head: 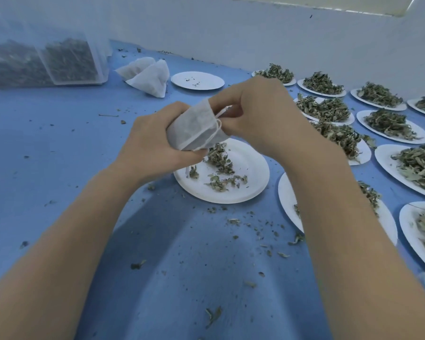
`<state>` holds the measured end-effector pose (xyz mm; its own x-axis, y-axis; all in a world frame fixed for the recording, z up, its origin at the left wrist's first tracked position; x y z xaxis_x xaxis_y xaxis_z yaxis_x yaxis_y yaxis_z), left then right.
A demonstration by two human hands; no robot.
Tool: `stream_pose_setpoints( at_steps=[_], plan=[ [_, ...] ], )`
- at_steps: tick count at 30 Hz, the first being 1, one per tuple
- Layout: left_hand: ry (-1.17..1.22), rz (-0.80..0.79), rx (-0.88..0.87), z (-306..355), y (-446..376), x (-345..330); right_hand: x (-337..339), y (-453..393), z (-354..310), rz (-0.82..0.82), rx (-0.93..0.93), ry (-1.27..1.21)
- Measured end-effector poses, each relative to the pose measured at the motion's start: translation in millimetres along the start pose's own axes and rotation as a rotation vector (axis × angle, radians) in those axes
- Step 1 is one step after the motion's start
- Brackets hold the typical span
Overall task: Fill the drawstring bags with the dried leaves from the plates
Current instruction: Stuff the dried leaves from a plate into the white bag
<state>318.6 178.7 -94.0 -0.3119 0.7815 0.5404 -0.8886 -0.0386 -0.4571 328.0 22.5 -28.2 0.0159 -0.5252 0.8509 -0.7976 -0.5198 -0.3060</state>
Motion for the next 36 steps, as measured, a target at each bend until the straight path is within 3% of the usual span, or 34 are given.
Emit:
stream_pose_setpoints(
  at_steps=[3,5,11,14,18,22,25,30,36],
  plan=[
    [-0.009,0.01,-0.006,1,1,1,-7,-4,-2,0.071,0.01,0.092],
    [-0.028,0.009,-0.008,1,1,0,-10,-4,-2,0.098,0.002,0.028],
    [-0.087,0.028,-0.002,3,1,2,-9,3,-1,-0.132,0.058,-0.252],
    [-0.1,0.028,-0.029,6,1,3,-6,2,1,-0.044,0.025,-0.269],
    [-0.129,0.001,-0.017,5,2,-4,-14,-5,-6,0.086,-0.019,-0.034],
    [-0.226,-0.031,-0.026,3,-2,-9,-28,-9,-13,0.047,0.012,0.179],
    [-0.238,-0.073,0.018,3,-5,-9,-35,-7,-14,-0.107,0.028,0.071],
    [-0.096,0.004,-0.08,6,1,2,-23,-1,-10,-0.249,0.062,-0.125],
    [-0.267,0.027,0.005,-6,-3,11,3,3,9,-0.03,-0.033,-0.306]
  ],
)
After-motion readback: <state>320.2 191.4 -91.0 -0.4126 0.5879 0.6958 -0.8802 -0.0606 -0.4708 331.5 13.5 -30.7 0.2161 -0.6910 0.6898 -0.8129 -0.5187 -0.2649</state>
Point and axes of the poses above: each hand's wrist, its own y-axis away from the middle knuckle, its own x-axis out of the back of the hand, z = x × y, the point moved 2 cm from there along -y, towards the middle knuckle, and after that the axes turned 3 degrees about y, right-handed, at the moved point
